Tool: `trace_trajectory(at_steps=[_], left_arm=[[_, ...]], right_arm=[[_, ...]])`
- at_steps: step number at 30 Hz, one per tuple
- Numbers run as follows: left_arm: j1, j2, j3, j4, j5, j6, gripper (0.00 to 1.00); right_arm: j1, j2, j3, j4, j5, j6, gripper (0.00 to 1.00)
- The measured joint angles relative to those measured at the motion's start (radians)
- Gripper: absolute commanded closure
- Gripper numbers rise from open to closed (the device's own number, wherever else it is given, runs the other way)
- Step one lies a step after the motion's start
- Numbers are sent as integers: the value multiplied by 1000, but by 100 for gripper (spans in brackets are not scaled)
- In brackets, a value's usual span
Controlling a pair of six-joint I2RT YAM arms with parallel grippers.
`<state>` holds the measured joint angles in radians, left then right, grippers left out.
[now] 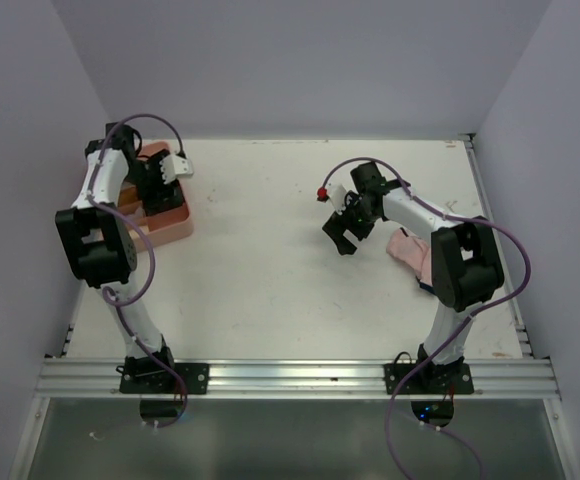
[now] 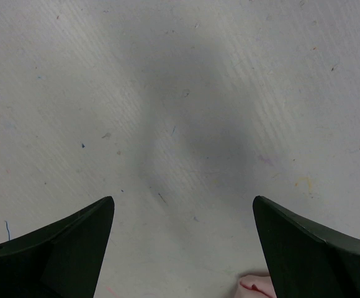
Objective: Roll the underwear
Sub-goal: Place the rolled underwear into the container
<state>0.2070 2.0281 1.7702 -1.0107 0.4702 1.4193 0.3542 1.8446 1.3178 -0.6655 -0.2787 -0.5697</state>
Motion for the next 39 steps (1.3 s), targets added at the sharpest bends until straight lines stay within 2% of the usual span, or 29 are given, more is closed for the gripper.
trace_trajectory(at_steps=[2,6,11,15,25,34,39], left_arm=[[0,0,11,-2,6,-11,20],[3,-2,58,-27,23,-22,30],[15,-17,85,-57,26,-21,32],[37,-21,85,-89,24,-11,46],[55,-22,54,-123,5,17,44],[56,3,-17,-38,-21,-7,46],[59,27,-18,-24,-21,-32,58]], right_arm=[[0,0,0,0,0,0,1],[0,0,0,-1,0,0,1],[0,0,0,0,0,0,1],[0,0,0,0,0,0,1],[0,0,0,-1,0,0,1],[-2,0,0,-6,0,0,1],[-2,0,0,-12,0,0,1]])
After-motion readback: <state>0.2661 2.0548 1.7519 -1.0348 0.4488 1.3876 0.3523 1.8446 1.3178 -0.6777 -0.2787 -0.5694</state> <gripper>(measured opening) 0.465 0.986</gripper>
